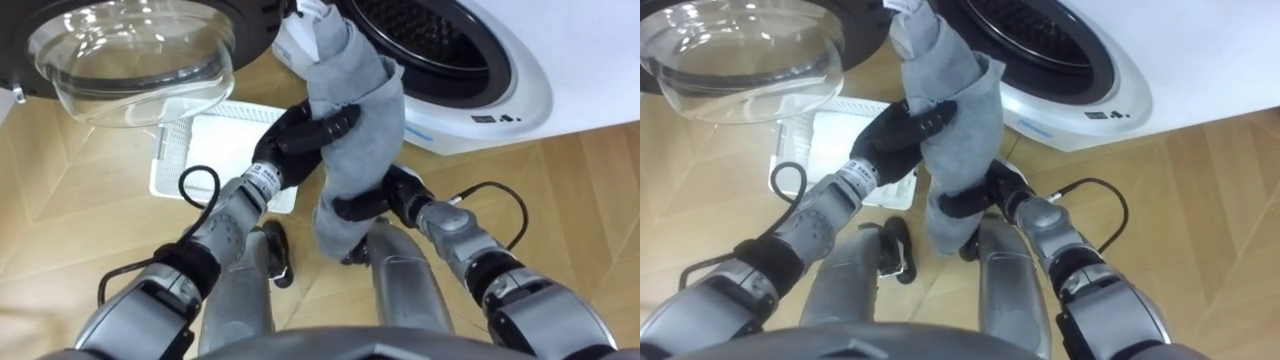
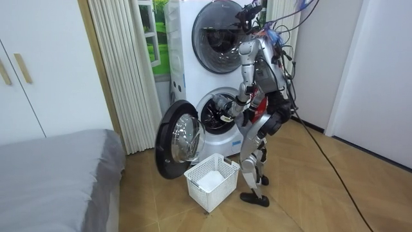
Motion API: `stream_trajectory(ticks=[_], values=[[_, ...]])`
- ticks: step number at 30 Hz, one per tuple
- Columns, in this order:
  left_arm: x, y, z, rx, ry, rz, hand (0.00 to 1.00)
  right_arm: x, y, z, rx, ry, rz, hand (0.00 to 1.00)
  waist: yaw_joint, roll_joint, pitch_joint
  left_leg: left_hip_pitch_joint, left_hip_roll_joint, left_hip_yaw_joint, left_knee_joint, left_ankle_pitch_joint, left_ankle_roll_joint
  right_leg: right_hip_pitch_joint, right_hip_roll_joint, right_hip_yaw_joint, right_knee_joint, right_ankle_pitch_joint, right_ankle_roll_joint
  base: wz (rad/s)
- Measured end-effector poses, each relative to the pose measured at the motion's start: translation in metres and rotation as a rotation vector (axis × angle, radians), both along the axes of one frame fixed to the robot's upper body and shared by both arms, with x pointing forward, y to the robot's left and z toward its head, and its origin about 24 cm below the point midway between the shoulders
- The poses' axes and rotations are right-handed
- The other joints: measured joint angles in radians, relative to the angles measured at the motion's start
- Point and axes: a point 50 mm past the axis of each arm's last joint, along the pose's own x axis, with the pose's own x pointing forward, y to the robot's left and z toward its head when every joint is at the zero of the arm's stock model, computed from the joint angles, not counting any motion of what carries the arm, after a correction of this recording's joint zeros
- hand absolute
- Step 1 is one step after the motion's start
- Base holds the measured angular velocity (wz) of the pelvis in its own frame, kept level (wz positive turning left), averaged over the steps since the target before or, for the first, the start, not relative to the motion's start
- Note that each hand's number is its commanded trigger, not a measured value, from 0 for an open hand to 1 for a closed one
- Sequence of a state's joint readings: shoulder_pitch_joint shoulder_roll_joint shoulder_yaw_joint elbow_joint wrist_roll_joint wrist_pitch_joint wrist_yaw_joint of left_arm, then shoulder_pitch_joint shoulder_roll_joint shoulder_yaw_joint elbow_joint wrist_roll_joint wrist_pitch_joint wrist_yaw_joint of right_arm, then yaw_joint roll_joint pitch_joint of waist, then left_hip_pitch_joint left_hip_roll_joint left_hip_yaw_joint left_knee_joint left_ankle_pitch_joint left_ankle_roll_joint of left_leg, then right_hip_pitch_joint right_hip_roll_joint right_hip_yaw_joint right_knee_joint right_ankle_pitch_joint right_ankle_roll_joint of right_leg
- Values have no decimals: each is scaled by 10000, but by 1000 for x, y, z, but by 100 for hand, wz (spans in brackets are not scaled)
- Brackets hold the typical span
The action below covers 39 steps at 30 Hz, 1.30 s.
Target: Put towel into washing machine
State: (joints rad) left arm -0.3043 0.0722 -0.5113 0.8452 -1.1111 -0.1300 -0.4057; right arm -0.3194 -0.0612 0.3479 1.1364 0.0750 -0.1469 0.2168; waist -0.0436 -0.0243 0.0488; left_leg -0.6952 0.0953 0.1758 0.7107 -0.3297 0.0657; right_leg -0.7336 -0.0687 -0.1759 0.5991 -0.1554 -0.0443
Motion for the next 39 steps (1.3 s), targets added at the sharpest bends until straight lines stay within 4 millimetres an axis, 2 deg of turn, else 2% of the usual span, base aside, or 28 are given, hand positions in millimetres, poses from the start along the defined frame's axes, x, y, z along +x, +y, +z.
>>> stream_trajectory(ticks=[4, 6, 7, 10, 17, 22, 30, 35, 36, 38, 39], values=[[-3, -1, -3, -357, 350, 107, 100, -2, -3, -2, 30, 117, -192, 100, 13, 46, -28, 0, 1, 0, -22, 1, -3, 3, 12, 6, -45, 1, 1, 0], [-3, -1, -3, -397, 389, 117, 52, -2, -3, -2, 29, 121, -211, 100, 26, 56, -33, 0, 1, 0, -26, 2, -3, 3, 12, 6, -51, 1, 1, 0], [-3, -1, -3, -440, 415, 141, 0, -2, -3, -2, 19, 114, -227, 100, 37, 76, -46, 0, 1, 0, -29, 1, -3, 4, 12, 5, -55, 2, 2, 0], [-4, -1, -4, -516, 465, 218, 0, -2, -4, -2, -50, 83, -330, 100, 118, 135, -83, 51, -33, 3, -97, 16, -18, 29, 3, 48, -62, 4, 6, 0], [-14, 4, -13, -498, 845, 435, 0, -13, -16, -11, -565, 668, -792, 100, 330, 141, -85, 335, -68, -12, -336, 81, -88, 280, -11, 8, -138, -5, -8, 2], [-27, 22, -28, -111, 1445, 884, 0, -13, -26, -11, -324, 755, -1976, 100, 541, 179, -61, 385, -65, 3, -373, 93, -108, 285, 9, 12, -123, -24, -39, 0], [-58, 52, -61, 3061, 2968, 847, 0, -20, -49, -15, 606, 1315, -4622, 100, 1074, 196, -41, 438, -75, 42, -588, 133, -154, 280, 26, 23, -275, -27, -57, 0], [-67, 59, -67, 3811, 3394, 1092, 0, -22, -57, -16, 906, 1457, -5572, 100, 1093, 184, -28, 433, -141, 35, -718, 149, -171, 228, -8, 52, -260, -64, -32, 0], [-66, 60, -67, 3941, 3354, 1060, 0, -21, -58, -15, 1001, 1461, -5799, 100, 1082, 188, -21, 418, -151, 10, -711, 149, -171, 235, -9, 35, -264, -66, -27, 0], [-64, 63, -66, 4123, 3298, 1125, 0, -19, -61, -15, 1209, 1512, -6212, 100, 1049, 171, 46, 395, -195, -29, -709, 149, -169, 236, -42, -9, -245, -75, -12, 7], [-59, 65, -64, 4169, 3237, 1300, 0, -18, -63, -13, 1413, 1511, -6550, 100, 1041, 149, 110, 342, -211, -90, -696, 150, -168, 217, -56, -36, -242, -79, -5, 12]])
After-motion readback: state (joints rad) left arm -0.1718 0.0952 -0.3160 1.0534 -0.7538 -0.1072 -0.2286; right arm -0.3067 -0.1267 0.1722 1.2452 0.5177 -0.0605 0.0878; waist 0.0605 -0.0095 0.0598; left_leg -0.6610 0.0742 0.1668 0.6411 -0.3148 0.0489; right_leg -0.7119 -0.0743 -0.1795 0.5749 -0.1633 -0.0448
